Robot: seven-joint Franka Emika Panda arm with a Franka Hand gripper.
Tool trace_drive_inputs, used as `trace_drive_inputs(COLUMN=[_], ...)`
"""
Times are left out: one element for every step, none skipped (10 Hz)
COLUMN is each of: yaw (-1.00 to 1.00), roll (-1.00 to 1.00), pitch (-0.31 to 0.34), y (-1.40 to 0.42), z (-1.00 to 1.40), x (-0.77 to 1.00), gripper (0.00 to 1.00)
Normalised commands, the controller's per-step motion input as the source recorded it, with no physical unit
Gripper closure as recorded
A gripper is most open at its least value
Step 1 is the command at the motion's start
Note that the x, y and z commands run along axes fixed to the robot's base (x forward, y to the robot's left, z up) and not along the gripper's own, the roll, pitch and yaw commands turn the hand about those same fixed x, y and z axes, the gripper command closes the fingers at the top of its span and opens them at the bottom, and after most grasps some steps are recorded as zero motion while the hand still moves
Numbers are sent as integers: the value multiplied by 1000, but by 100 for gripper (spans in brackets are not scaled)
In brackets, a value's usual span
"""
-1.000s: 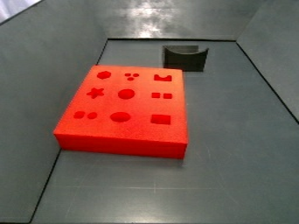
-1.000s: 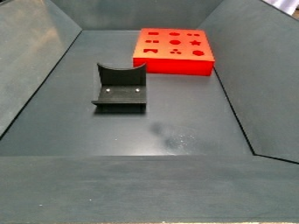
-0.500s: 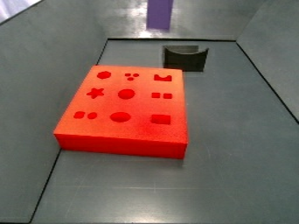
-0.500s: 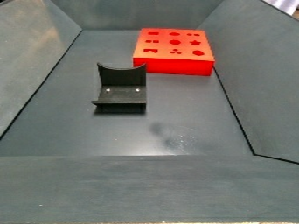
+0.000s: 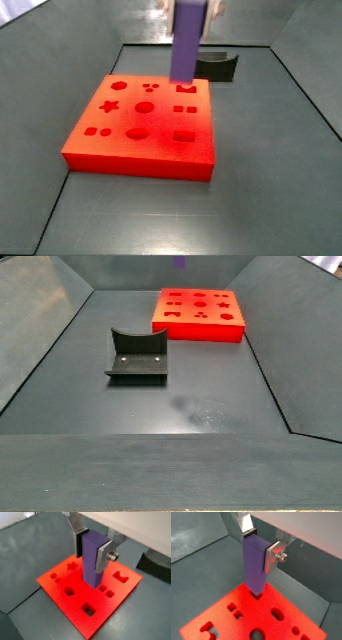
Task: Pick up the rectangle object. Move up. Move to above the board. Insert the rectangle object.
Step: Insert the rectangle object.
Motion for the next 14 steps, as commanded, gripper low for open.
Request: trace_drive_inputs(yaw=[26, 54, 37, 54, 66, 57, 60, 80, 169, 163, 123, 74, 31, 20], roll=[97, 143, 166, 181, 226, 183, 171, 170, 141, 116, 154, 236, 240, 216], pitch=[-277, -273, -260, -189, -141, -67, -21, 0, 0, 0, 17, 73, 81, 39], y=[-200, -211, -249, -237, -197, -149, -86, -117, -200, -231, -237, -103, 0, 43], z=[-691, -646, -606, -480, -460, -320, -286, -257, -223, -206, -151, -103, -106, -111], x=[-11, 0, 0, 17, 0, 0, 40, 100, 234, 240, 280, 269, 160, 0], gripper=[100, 100, 100, 100, 100, 100, 100, 100, 100, 100, 100, 100, 100, 100])
